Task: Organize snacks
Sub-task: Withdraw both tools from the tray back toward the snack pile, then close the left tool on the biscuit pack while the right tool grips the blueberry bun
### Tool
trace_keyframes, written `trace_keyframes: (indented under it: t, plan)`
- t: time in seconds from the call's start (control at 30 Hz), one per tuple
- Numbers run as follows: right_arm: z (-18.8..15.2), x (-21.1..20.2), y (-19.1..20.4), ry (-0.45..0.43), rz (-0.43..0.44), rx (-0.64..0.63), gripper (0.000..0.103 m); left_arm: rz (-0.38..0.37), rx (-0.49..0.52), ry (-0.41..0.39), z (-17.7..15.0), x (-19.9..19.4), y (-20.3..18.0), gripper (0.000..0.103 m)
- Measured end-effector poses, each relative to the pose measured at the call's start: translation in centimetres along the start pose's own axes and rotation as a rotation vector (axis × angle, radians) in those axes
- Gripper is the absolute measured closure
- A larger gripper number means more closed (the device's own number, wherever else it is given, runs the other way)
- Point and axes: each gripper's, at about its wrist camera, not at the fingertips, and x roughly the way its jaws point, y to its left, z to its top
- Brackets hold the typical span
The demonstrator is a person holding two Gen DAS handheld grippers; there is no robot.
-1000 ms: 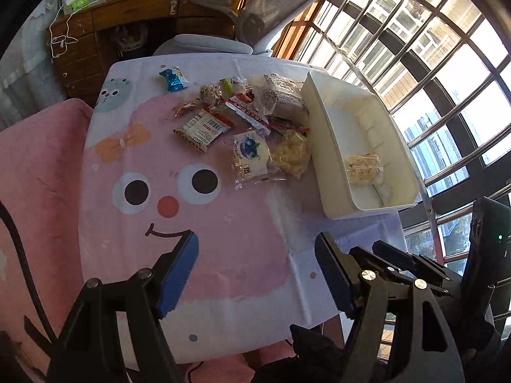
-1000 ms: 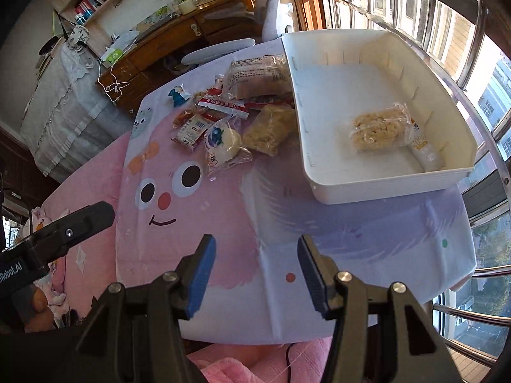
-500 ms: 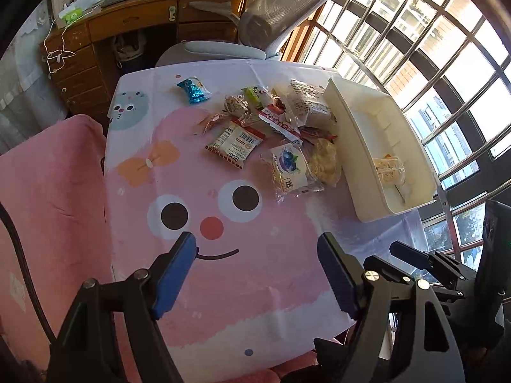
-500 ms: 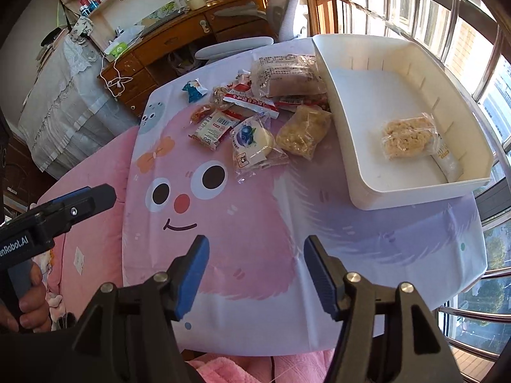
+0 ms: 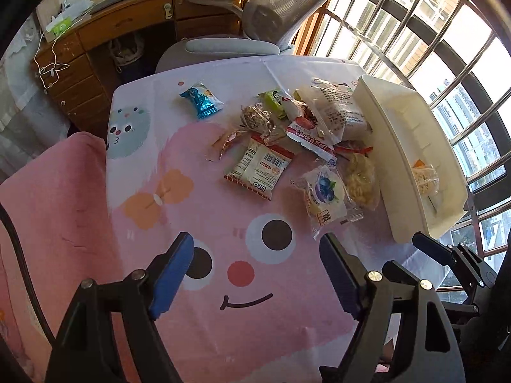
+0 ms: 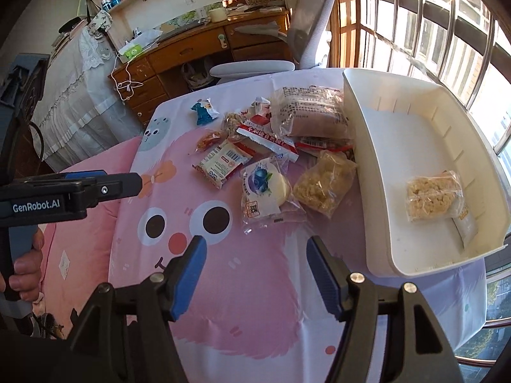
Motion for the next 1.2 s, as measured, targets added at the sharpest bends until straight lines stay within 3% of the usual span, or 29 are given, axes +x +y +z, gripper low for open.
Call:
trace_keyframes:
  t: [0.7, 1.2]
  plan:
    - [2.8, 9.4, 1.7, -0.005, -0.082, -0.161, 0.037, 0.047, 0.159, 0.147, 6.7, 11.7, -0.7, 0.023]
    - [3.1, 12.6, 1.0, 0.023, -0.096, -0.186, 0.037, 0.067, 0.223, 0.227, 8.8, 16.2, -1.9, 0.023]
